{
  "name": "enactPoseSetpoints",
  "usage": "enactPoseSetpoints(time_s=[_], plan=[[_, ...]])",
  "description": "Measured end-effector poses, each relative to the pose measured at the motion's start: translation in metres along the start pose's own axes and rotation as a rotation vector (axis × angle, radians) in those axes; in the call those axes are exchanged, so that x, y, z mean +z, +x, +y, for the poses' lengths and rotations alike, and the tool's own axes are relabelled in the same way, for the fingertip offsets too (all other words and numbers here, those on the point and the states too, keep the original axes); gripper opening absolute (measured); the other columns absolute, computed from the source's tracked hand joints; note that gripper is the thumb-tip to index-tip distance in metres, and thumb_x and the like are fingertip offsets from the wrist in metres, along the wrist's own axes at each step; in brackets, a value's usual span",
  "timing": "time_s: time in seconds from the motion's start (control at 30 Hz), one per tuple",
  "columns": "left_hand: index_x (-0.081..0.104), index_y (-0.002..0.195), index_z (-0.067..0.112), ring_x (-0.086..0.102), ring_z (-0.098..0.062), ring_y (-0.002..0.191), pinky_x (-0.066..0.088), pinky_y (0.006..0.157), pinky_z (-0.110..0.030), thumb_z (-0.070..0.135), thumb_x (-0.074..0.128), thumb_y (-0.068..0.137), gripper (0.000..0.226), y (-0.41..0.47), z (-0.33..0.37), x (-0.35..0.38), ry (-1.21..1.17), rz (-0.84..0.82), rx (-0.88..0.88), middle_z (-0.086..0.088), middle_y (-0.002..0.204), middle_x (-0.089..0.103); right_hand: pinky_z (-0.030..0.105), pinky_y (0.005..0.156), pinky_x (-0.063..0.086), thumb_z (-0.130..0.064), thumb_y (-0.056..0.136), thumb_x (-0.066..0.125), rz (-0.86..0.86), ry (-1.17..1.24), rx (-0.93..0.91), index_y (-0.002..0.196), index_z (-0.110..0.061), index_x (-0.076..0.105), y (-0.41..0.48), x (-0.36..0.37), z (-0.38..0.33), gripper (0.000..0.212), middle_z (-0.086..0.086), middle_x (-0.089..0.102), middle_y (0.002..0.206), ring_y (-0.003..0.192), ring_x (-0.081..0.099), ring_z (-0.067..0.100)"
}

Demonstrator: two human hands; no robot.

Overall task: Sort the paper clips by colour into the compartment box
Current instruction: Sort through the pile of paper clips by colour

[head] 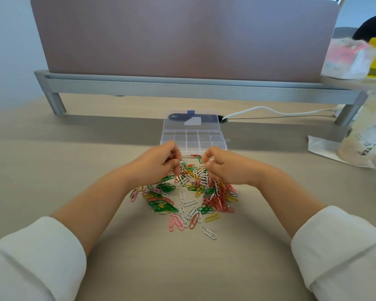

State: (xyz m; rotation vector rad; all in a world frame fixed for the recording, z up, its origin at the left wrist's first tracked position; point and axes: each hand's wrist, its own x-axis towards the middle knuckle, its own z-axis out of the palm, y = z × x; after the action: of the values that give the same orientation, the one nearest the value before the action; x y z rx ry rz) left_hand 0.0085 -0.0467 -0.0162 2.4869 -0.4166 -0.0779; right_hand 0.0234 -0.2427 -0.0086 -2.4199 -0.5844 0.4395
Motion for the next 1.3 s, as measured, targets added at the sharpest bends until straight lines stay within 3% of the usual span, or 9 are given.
enactPoseSetpoints(time_s=[0.07, 0.13, 0.33, 0.43, 0.5, 0.63, 0.8, 1.07, 1.3], plan=[[0.044, 0.105, 0.031, 0.044, 0.002, 0.048, 0.037, 0.050, -0.011, 0.013, 0.039, 0.097, 0.021, 0.002, 0.004, 0.001, -0.023, -0.031, 0.022, 0.011, 0.072, 0.064, 0.017, 0.049, 0.033, -0.010, 0.098, 0.031, -0.006, 0.022, 0.020, 0.104, -0.019, 0.050, -0.002, -0.006, 0.005, 0.022, -0.007, 0.049, 0.060, 0.049, 0.041, 0.004], [0.049, 0.109, 0.034, 0.044, 0.002, 0.048, 0.036, 0.050, -0.011, 0.010, 0.036, 0.097, 0.030, 0.005, 0.009, 0.004, -0.021, -0.081, 0.029, 0.011, 0.068, 0.059, 0.015, 0.042, 0.029, -0.001, 0.093, 0.031, -0.007, 0.075, 0.066, 0.087, -0.017, 0.057, -0.004, -0.012, 0.011, 0.031, -0.004, 0.047, 0.058, 0.044, 0.036, 0.005], [0.051, 0.077, 0.022, 0.036, -0.012, 0.059, 0.032, 0.057, -0.025, 0.013, 0.033, 0.098, 0.029, 0.010, 0.030, 0.019, -0.167, -0.149, -0.015, 0.004, 0.065, 0.043, 0.023, 0.045, 0.022, -0.004, 0.087, 0.034, 0.037, 0.118, 0.172, 0.060, -0.013, 0.045, -0.017, -0.016, 0.026, 0.031, -0.001, 0.036, 0.054, 0.048, 0.027, 0.014], [0.053, 0.084, 0.016, 0.045, -0.010, 0.070, 0.038, 0.069, -0.027, 0.035, 0.030, 0.098, 0.033, 0.008, 0.040, 0.025, -0.026, -0.162, 0.023, 0.002, 0.077, 0.051, 0.025, 0.047, 0.024, -0.026, 0.091, 0.050, 0.004, 0.043, 0.189, 0.061, -0.016, 0.051, -0.023, -0.020, 0.030, 0.031, -0.002, 0.036, 0.052, 0.049, 0.029, 0.015], [0.048, 0.073, 0.013, 0.042, -0.011, 0.064, 0.034, 0.064, -0.027, 0.040, 0.029, 0.097, 0.041, 0.006, 0.044, 0.029, 0.079, -0.136, 0.063, 0.001, 0.070, 0.047, 0.025, 0.052, 0.028, -0.041, 0.080, 0.066, -0.038, -0.097, 0.156, 0.063, -0.018, 0.056, -0.028, -0.022, 0.030, 0.031, -0.005, 0.039, 0.052, 0.051, 0.034, 0.013], [0.035, 0.061, 0.025, 0.039, -0.008, 0.059, 0.029, 0.054, -0.024, 0.036, 0.035, 0.098, 0.038, 0.000, 0.047, 0.036, 0.319, -0.057, 0.129, 0.012, 0.060, 0.040, 0.014, 0.047, 0.028, -0.034, 0.071, 0.078, -0.051, -0.212, 0.118, 0.063, -0.024, 0.060, -0.031, -0.015, 0.027, 0.022, -0.011, 0.042, 0.051, 0.045, 0.041, 0.000], [0.056, 0.089, 0.031, 0.040, -0.008, 0.069, 0.032, 0.062, -0.026, 0.057, 0.055, 0.081, 0.027, -0.006, 0.045, 0.039, 0.496, -0.010, 0.078, 0.015, 0.064, 0.039, 0.018, 0.051, 0.030, -0.033, 0.078, 0.071, 0.066, -0.232, 0.090, 0.076, -0.021, 0.066, -0.023, -0.007, 0.028, 0.013, -0.010, 0.046, 0.062, 0.059, 0.042, 0.004], [0.063, 0.097, 0.029, 0.044, -0.011, 0.074, 0.034, 0.063, -0.025, 0.034, 0.066, 0.080, 0.018, -0.005, 0.042, 0.026, 0.483, -0.122, 0.005, 0.016, 0.069, 0.040, 0.017, 0.051, 0.029, -0.021, 0.077, 0.073, 0.147, -0.212, 0.038, 0.075, -0.019, 0.061, -0.026, -0.010, 0.027, 0.013, -0.013, 0.041, 0.061, 0.056, 0.038, 0.001], [0.063, 0.097, 0.032, 0.045, -0.012, 0.078, 0.038, 0.067, -0.025, 0.029, 0.065, 0.079, 0.018, -0.004, 0.041, 0.025, 0.552, -0.078, 0.030, 0.013, 0.076, 0.043, 0.014, 0.049, 0.027, -0.028, 0.076, 0.074, 0.040, -0.295, -0.015, 0.078, -0.022, 0.069, -0.030, -0.005, 0.019, 0.008, -0.012, 0.042, 0.058, 0.055, 0.040, 0.002]])
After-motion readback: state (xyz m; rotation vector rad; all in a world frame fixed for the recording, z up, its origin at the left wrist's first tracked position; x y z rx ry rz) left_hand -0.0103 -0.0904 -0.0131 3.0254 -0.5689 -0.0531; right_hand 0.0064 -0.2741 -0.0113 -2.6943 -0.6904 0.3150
